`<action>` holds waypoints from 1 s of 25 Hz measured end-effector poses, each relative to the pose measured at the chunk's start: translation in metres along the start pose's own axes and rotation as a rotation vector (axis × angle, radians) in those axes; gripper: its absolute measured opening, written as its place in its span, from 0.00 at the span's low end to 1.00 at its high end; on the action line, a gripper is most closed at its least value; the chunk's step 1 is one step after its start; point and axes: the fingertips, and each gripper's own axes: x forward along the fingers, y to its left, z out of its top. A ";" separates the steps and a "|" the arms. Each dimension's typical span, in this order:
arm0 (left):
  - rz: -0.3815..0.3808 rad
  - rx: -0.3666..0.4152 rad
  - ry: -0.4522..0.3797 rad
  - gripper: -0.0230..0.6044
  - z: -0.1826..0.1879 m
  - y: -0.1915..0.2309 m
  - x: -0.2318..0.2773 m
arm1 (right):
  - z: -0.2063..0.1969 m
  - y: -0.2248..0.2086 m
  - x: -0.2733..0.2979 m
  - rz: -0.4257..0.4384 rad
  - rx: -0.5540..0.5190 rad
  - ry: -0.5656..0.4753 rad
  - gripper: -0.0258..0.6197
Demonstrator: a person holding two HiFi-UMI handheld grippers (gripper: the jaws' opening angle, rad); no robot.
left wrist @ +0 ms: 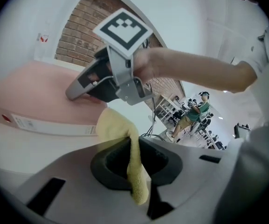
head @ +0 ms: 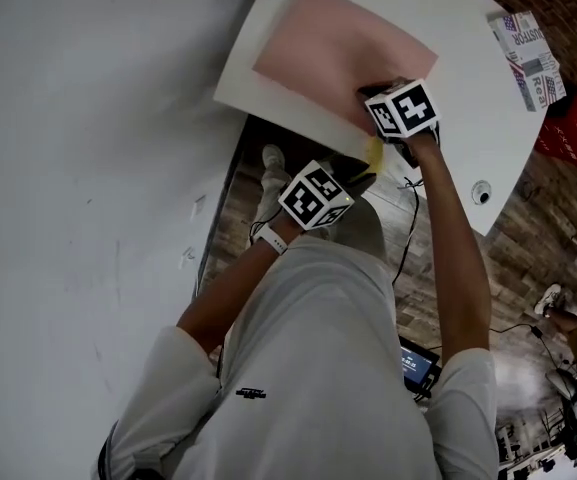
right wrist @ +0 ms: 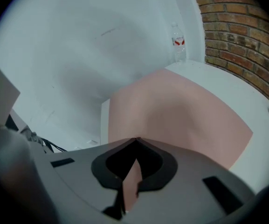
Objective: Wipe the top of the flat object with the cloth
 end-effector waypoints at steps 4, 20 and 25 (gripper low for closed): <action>0.039 -0.017 -0.037 0.13 0.006 -0.006 -0.034 | -0.011 0.002 -0.020 -0.015 0.049 -0.068 0.05; 0.292 0.047 -0.294 0.13 0.114 0.031 -0.181 | -0.006 0.003 -0.197 -0.407 0.119 -0.472 0.05; 0.386 0.122 -0.362 0.13 0.145 0.037 -0.233 | -0.012 0.017 -0.271 -0.459 0.137 -0.588 0.03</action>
